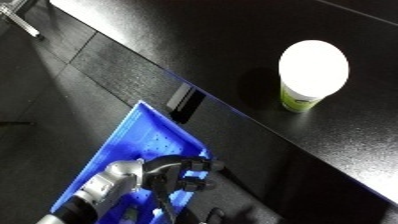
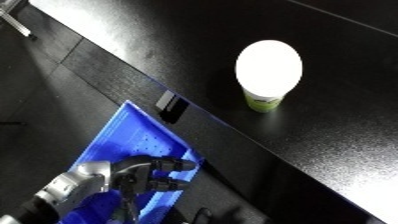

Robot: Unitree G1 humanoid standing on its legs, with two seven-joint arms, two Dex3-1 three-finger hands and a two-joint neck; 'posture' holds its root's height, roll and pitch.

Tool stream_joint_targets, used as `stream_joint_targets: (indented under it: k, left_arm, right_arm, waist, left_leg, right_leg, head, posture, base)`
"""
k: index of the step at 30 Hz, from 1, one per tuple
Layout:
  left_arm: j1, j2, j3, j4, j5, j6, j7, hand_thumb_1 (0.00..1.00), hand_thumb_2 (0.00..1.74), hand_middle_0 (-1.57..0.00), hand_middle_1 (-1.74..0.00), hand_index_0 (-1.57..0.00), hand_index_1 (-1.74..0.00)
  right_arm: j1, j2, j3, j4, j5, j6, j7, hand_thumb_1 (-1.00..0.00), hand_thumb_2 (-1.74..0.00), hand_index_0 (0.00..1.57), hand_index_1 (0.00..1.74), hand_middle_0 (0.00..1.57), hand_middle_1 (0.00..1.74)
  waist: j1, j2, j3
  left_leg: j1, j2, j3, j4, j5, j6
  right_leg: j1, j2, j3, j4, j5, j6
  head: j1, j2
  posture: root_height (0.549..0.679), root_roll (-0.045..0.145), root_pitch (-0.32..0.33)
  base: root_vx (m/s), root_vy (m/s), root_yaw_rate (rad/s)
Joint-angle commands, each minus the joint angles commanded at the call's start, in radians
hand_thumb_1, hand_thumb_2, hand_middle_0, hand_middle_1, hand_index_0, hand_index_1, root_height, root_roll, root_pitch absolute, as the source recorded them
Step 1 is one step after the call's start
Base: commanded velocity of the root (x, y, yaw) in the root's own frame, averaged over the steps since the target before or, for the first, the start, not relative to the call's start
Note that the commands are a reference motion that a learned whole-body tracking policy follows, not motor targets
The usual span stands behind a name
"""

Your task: Pick up the object and place it into the box

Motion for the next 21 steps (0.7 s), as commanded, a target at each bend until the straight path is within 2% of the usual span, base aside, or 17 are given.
stream_joint_targets:
  k: [4,12,17,18,19,21]
  left_arm:
    - [-0.031,0.013,0.009,-0.180,-0.141,0.088,-0.008,0.00,0.00,0.00,0.00,0.00,0.00]
    - [-0.071,-0.040,0.083,-0.354,-0.356,0.171,0.027,0.00,0.00,0.00,0.00,0.00,0.00]
    - [-0.090,-0.090,0.172,-0.368,-0.528,0.090,0.162,0.00,0.00,0.00,0.00,0.00,0.00]
    - [-0.090,-0.090,0.172,-0.368,-0.528,0.090,0.162,0.00,0.00,0.00,0.00,0.00,0.00]
    - [-0.087,-0.108,0.215,-0.364,-0.565,0.020,0.249,0.00,0.00,0.00,0.00,0.00,0.00]
    - [-0.081,-0.124,0.274,-0.347,-0.544,-0.067,0.347,0.00,0.00,0.00,0.00,0.00,0.00]
  right_arm:
    - [0.008,0.006,-0.007,0.009,0.021,-0.002,0.002,0.00,0.00,0.00,0.00,0.00,0.00]
    - [0.027,0.031,-0.025,0.039,0.031,-0.027,0.011,0.00,0.00,0.00,0.00,0.00,0.00]
    - [0.046,0.042,-0.034,0.042,0.023,-0.040,0.021,0.00,0.00,0.00,0.00,0.00,0.00]
    - [0.046,0.042,-0.034,0.042,0.023,-0.040,0.021,0.00,0.00,0.00,0.00,0.00,0.00]
    - [0.051,0.046,-0.037,0.043,0.020,-0.043,0.024,0.00,0.00,0.00,0.00,0.00,0.00]
    - [0.061,0.055,-0.046,0.046,0.020,-0.048,0.030,0.00,0.00,0.00,0.00,0.00,0.00]
  waist:
    - [0.010,-0.005,0.001]
    - [0.022,-0.016,-0.008]
    - [0.020,-0.025,-0.016]
    - [0.020,-0.025,-0.016]
    - [0.020,-0.027,-0.018]
    - [0.025,-0.030,-0.021]
  left_leg:
    - [-0.003,-0.005,-0.009,0.001,-0.002,-0.0016]
    - [-0.003,-0.012,-0.021,-0.004,0.000,-0.0066]
    - [-0.002,-0.009,-0.023,-0.005,0.001,-0.0106]
    - [-0.002,-0.009,-0.023,-0.005,0.001,-0.0106]
    - [-0.001,-0.008,-0.024,-0.006,0.001,-0.0118]
    - [0.001,-0.009,-0.026,-0.009,0.003,-0.0128]
  right_leg:
    - [0.003,-0.0054,-0.007,0.000,0.003,0.0004]
    - [0.004,-0.0079,-0.016,0.001,0.003,-0.0050]
    - [0.000,-0.0064,-0.016,0.008,-0.003,-0.0119]
    - [0.000,-0.0064,-0.016,0.008,-0.003,-0.0119]
    - [-0.001,-0.0061,-0.016,0.010,-0.006,-0.0143]
    - [-0.001,-0.0066,-0.018,0.013,-0.008,-0.0162]
  head:
    - [0.046,-0.002]
    - [0.095,0.008]
    - [0.099,0.010]
    - [0.099,0.010]
    - [0.103,0.008]
    - [0.126,0.000]
  posture:
    - [0.640,0.025,-0.062]
    - [0.640,0.027,-0.060]
    - [0.640,0.029,-0.059]
    - [0.640,0.029,-0.059]
    - [0.639,0.029,-0.059]
    - [0.639,0.030,-0.060]
  base:
    - [0.011,-0.052,0.093]
    - [0.024,-0.039,0.057]
    - [0.030,-0.016,-0.021]
    - [0.028,-0.008,-0.029]
    - [0.024,-0.005,-0.026]
    - [0.044,-0.014,-0.004]
